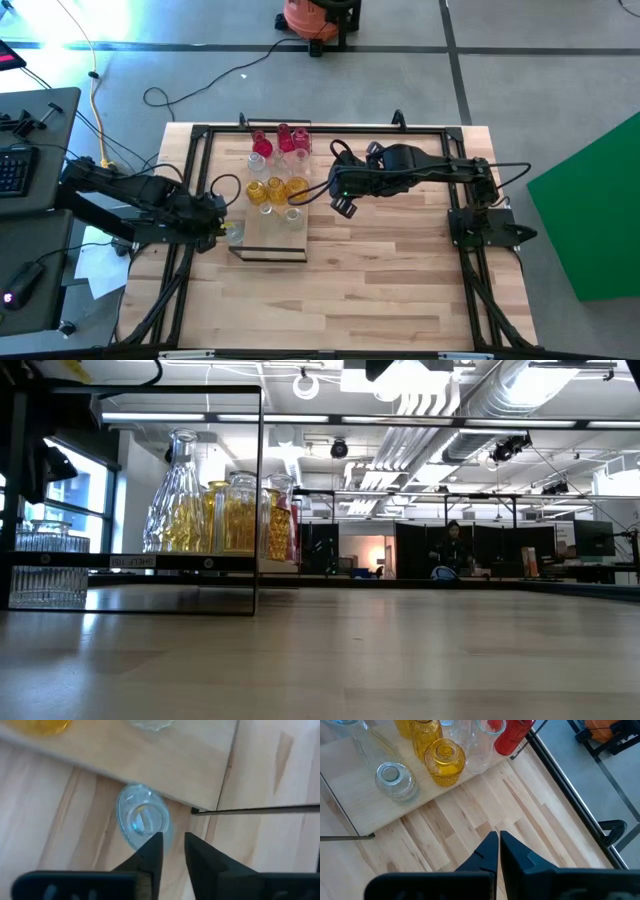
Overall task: Sort vases onto shelf
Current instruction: Put the transparent vase on the shelf aligned with the other transparent vase
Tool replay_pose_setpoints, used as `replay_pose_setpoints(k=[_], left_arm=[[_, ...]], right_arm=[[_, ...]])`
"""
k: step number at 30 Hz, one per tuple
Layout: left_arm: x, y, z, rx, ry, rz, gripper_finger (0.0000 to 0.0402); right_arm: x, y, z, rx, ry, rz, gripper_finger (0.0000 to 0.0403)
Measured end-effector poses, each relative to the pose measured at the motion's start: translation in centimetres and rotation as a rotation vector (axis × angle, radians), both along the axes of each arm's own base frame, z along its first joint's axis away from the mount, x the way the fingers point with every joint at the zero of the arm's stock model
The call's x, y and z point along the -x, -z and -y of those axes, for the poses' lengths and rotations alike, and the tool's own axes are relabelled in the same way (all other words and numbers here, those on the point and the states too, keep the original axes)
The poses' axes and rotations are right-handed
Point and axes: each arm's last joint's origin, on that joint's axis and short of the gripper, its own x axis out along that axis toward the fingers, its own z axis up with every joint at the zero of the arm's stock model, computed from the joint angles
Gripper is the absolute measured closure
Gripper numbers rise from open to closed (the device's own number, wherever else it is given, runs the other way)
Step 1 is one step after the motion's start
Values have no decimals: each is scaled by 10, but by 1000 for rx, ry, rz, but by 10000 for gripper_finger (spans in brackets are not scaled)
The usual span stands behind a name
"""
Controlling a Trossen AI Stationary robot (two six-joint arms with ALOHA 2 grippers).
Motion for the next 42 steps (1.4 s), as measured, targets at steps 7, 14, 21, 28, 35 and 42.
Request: replay_pose_setpoints(k=[7,14,21,28,35,42], left_arm=[[-1,-1,1,-48,108,27,281],[-6,5,4,-44,73,-32,262],[-22,15,8,-85,28,-148,266],[-27,16,8,-129,-23,-125,268],[-23,6,6,-145,-40,-140,268],[-24,6,10,-139,4,-135,268]], right_arm=[[0,0,0,-13,2,2,403],[0,0,0,-20,8,5,403],[0,0,0,-20,11,6,403],[0,0,0,-20,10,6,403],[0,0,-1,-20,9,6,403],[0,0,-1,-17,1,2,403]])
